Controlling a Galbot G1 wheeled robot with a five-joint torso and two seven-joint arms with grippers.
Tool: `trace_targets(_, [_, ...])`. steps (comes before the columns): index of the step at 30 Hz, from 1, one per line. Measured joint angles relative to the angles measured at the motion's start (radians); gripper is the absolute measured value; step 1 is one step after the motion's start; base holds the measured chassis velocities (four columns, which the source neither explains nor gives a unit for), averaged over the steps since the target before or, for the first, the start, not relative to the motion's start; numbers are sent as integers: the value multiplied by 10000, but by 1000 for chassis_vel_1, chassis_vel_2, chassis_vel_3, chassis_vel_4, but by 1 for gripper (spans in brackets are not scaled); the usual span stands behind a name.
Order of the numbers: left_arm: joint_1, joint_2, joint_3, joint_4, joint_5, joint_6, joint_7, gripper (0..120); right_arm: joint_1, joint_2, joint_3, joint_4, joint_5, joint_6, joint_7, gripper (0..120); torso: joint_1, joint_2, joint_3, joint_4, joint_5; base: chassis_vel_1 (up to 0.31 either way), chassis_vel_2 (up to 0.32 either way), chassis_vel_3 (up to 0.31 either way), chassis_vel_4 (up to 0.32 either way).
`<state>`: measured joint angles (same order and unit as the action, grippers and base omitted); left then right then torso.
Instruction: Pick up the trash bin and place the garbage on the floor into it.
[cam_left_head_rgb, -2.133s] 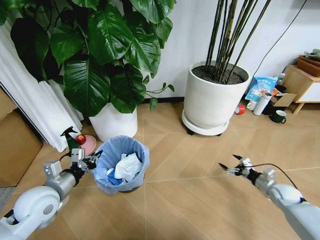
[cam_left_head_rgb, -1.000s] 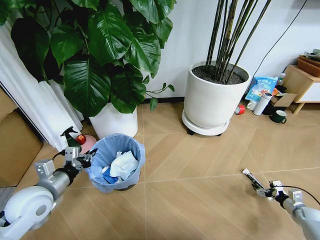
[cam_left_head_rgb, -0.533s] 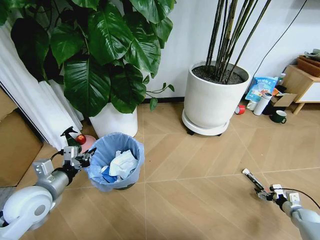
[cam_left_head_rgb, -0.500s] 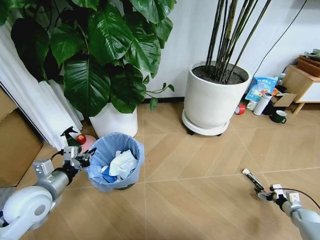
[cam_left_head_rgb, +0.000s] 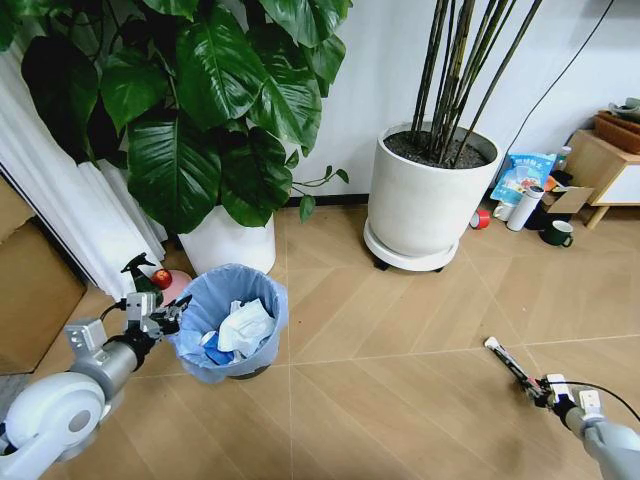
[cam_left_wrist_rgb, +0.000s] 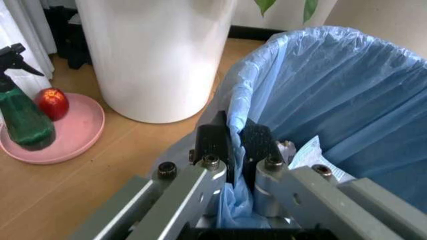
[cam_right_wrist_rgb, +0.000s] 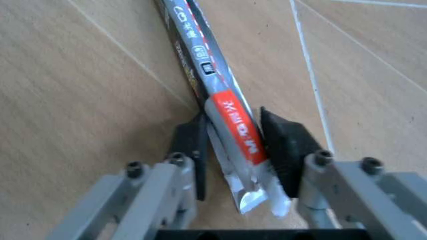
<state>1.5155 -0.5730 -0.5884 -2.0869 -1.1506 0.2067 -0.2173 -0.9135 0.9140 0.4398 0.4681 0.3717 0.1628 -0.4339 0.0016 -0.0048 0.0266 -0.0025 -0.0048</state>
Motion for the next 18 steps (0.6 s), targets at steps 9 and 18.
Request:
trace_targets(9, [77,-13,-46,-22,3,-6,23,0,-97,-28,67,44,38,-15,-16,0,0,0,0,0,1,0,0,0,0])
trace_targets(18, [163,-77,2,-39,62,-14,62,0,-97,-89,97,427,757,710,-857,0,0,0,0,-6,2,0,0,0,0])
